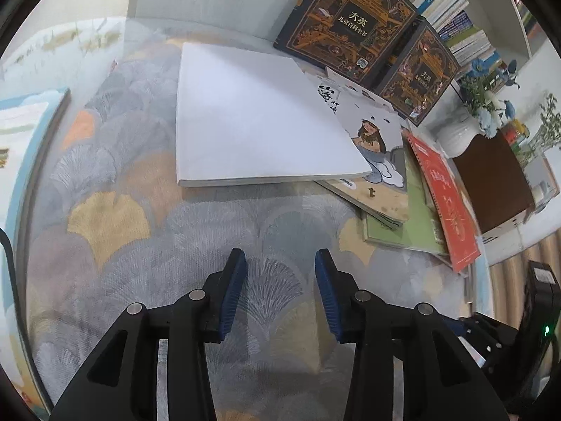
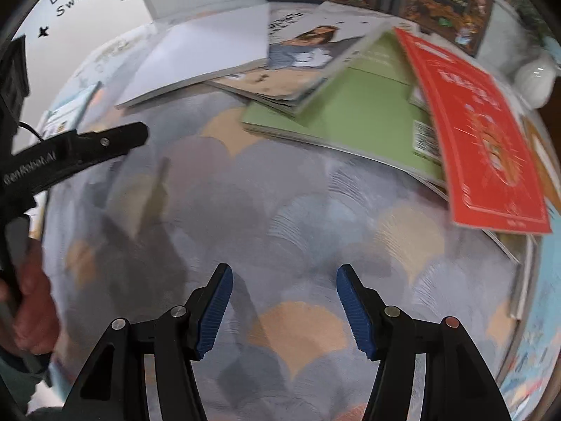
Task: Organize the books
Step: 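Lower the white book flat onto the cloth and open the left gripper, then withdraw the left gripper from the placed white book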
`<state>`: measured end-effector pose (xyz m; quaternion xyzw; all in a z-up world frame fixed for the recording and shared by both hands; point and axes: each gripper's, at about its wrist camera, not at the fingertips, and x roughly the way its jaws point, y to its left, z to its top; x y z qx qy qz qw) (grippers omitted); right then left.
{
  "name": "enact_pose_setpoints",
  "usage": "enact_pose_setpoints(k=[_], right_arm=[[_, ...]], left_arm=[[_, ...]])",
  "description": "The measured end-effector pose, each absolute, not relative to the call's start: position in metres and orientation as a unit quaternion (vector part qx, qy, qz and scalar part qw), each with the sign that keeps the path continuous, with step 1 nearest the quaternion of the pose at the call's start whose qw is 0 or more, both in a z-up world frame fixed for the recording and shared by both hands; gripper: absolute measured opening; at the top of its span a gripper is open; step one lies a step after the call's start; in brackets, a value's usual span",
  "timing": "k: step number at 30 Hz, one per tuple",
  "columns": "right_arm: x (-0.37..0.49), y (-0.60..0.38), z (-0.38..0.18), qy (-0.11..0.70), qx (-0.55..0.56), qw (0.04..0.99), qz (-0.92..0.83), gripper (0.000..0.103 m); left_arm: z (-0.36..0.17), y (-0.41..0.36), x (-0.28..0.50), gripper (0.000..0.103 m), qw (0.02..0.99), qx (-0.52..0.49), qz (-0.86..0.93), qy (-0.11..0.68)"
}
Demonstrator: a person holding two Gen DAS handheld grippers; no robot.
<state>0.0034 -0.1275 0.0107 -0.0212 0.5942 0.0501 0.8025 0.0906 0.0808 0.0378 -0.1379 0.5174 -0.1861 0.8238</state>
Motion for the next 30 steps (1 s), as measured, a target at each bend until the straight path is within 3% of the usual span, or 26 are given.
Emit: enact_pose_setpoints(k=[2, 6, 8, 10, 16, 19, 22, 30], right_arm=[[-0.004, -0.127, 0.009, 0.579, -0.038, 0.814, 0.025, 0.078], [-0.015, -0.132, 0.006, 0.566, -0.030, 0.824, 0.009, 0.086], [-0.020, -0.142, 0.003, 0.571, -0.010, 0.821, 0.004, 0.098], [-0.029, -0.150, 0.000, 0.572, -0.005, 0.820, 0.000, 0.103], [-0.059, -0.170, 0.001, 0.571, -0.002, 0.820, -0.014, 0.103], [-0.069, -0.185, 0.000, 0.566, 0.020, 0.824, -0.022, 0.103], [-0.076, -0.188, 0.000, 0.553, 0.011, 0.832, -0.022, 0.103], [-0.107, -0.186, -0.003, 0.487, 0.003, 0.874, -0.011, 0.103]], left_arm=[[0.039, 0.074, 0.088, 0.040, 0.834, -0.110, -0.180, 0.510], [0.040, 0.059, 0.078, 0.047, 0.847, -0.056, -0.179, 0.497], [0.040, 0.053, 0.073, 0.053, 0.850, -0.037, -0.180, 0.494], [0.040, 0.049, 0.069, 0.055, 0.849, -0.032, -0.187, 0.493], [0.048, 0.024, 0.055, 0.055, 0.848, -0.002, -0.213, 0.486], [0.046, 0.011, 0.047, 0.062, 0.845, 0.012, -0.227, 0.484], [0.038, -0.002, 0.040, 0.062, 0.839, 0.024, -0.235, 0.490], [0.027, -0.024, 0.011, 0.083, 0.853, 0.097, -0.228, 0.460]])
